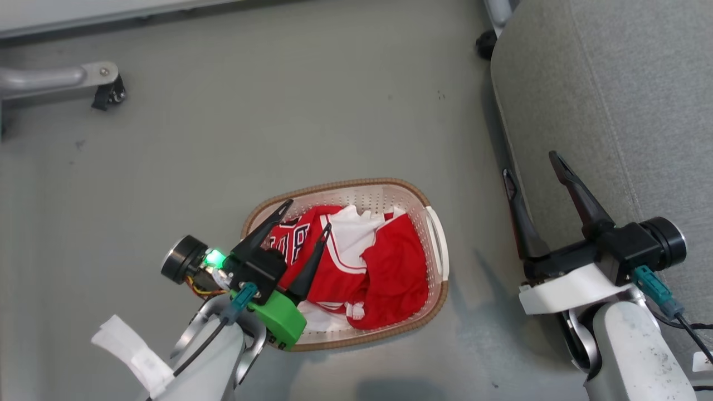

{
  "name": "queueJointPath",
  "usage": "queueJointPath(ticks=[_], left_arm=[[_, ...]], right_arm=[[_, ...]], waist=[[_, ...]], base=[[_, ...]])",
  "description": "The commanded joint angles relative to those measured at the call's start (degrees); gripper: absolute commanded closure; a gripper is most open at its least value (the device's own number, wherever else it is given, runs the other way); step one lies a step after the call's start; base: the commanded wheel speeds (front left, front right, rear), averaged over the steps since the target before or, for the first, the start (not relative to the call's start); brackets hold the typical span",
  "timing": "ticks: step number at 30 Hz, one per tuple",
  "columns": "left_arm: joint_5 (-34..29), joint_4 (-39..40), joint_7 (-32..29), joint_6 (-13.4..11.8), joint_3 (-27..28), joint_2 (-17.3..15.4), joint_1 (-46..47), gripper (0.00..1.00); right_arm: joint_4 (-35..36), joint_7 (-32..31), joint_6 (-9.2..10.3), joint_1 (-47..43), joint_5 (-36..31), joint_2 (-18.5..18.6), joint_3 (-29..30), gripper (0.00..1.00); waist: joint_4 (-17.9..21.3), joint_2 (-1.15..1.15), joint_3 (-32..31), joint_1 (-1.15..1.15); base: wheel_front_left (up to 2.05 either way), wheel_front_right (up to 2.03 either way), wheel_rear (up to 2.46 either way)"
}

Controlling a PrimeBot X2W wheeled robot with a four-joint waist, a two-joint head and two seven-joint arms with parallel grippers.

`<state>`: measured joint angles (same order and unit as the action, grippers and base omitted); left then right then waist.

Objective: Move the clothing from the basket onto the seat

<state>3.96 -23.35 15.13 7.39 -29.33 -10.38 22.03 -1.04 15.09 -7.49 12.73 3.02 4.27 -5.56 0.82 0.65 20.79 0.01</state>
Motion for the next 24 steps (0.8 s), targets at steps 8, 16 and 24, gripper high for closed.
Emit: queueJointPath(ticks=[8,16,24], left_arm=[[2.59,-12.67,0.04,0.12,-14.39,-2.34,13.4,0.0],[5.12,-25.74,0.04,0.12,-25.19,-2.34,24.09,0.0],[6.68,-34.84,0.03,0.12,-31.95,-1.67,31.73,0.0]], right_arm=[[0.89,0.13,0.0,4.67,0.45,-0.22,-0.3,0.0],[1.71,0.12,0.0,8.09,0.8,-0.65,-0.02,0.0],[2.25,0.12,0.01,10.03,3.86,-1.26,0.81,0.0]], waist=[[3.22,-0.65,13.55,-0.01],[5.67,-0.65,20.16,-0.01],[7.55,-0.65,25.22,-0.01]], base=[[0.0,0.0,0.0],[0.0,0.0,0.0],[0.0,0.0,0.0]])
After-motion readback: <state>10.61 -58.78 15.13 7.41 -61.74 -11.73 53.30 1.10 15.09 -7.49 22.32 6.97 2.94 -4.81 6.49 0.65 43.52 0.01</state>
